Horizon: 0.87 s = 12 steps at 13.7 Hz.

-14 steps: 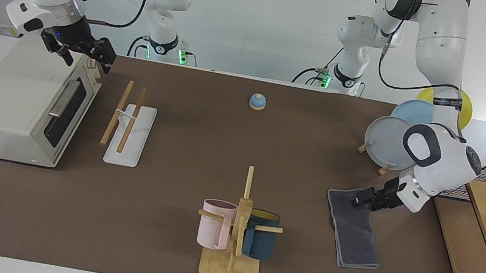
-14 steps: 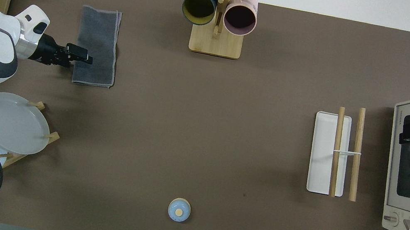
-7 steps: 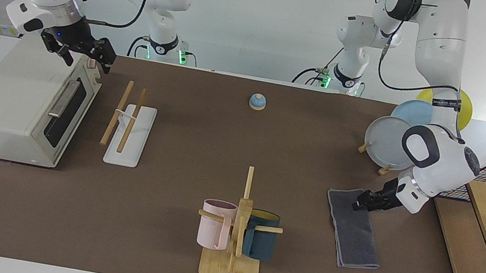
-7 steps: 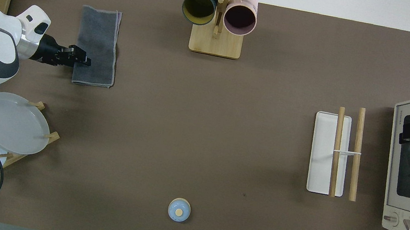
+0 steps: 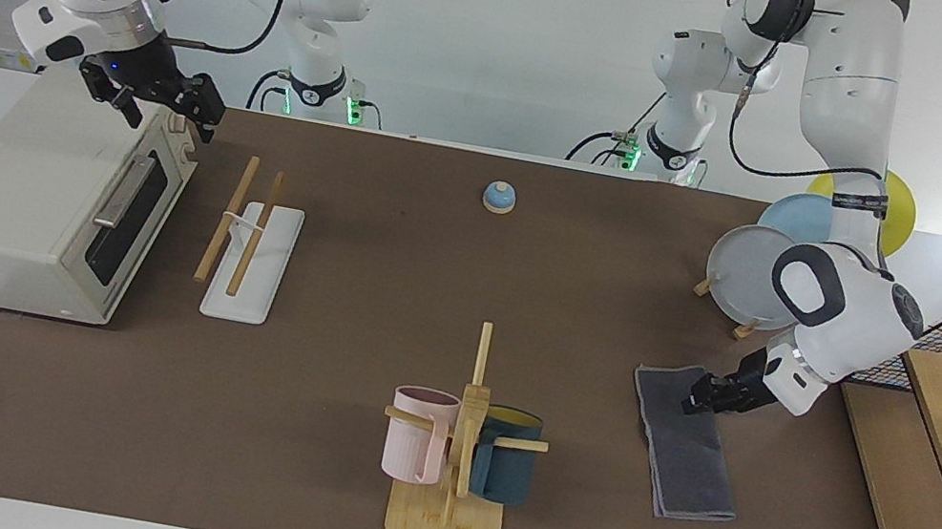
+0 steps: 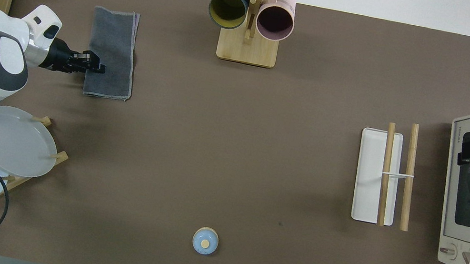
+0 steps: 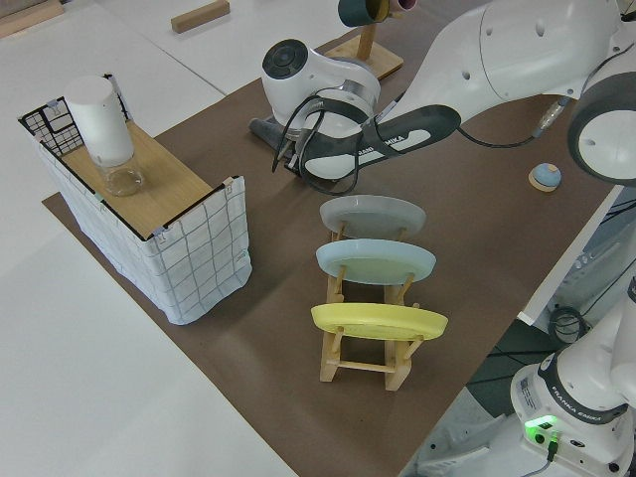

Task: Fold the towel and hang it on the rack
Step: 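Lift the towel with the left gripper while the right gripper approaches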

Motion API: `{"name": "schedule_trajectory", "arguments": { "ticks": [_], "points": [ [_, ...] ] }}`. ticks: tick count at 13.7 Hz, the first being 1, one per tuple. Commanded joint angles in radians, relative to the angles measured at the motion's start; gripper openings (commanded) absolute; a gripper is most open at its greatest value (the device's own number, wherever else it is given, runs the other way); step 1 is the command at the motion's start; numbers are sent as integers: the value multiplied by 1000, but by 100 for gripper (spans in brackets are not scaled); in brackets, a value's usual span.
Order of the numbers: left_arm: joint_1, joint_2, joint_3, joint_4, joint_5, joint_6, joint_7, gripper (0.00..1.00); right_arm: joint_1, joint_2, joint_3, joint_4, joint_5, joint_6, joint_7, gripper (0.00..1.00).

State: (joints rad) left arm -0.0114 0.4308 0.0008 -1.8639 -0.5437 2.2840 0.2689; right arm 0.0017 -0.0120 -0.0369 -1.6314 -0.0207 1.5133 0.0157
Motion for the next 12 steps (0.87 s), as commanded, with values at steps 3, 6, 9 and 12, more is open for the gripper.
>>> {"name": "schedule_trajectory", "arguments": {
  "ticks": [3,6,9,12],
  "points": [
    [-13,17,7,6,-16,20,10,0,-11,-17,2,-18,19,2,-17,100],
    [-7,17,7,43,-18,-30,-7,0,-11,-17,2,-18,18,2,-17,100],
    [-16,8,11,120,-13,-132,-95,0,-11,-17,2,-18,18,2,-17,100],
    [-18,-9,8,186,-4,-228,-192,0,-11,-17,2,-18,18,-1,-22,100]
  ]
}}
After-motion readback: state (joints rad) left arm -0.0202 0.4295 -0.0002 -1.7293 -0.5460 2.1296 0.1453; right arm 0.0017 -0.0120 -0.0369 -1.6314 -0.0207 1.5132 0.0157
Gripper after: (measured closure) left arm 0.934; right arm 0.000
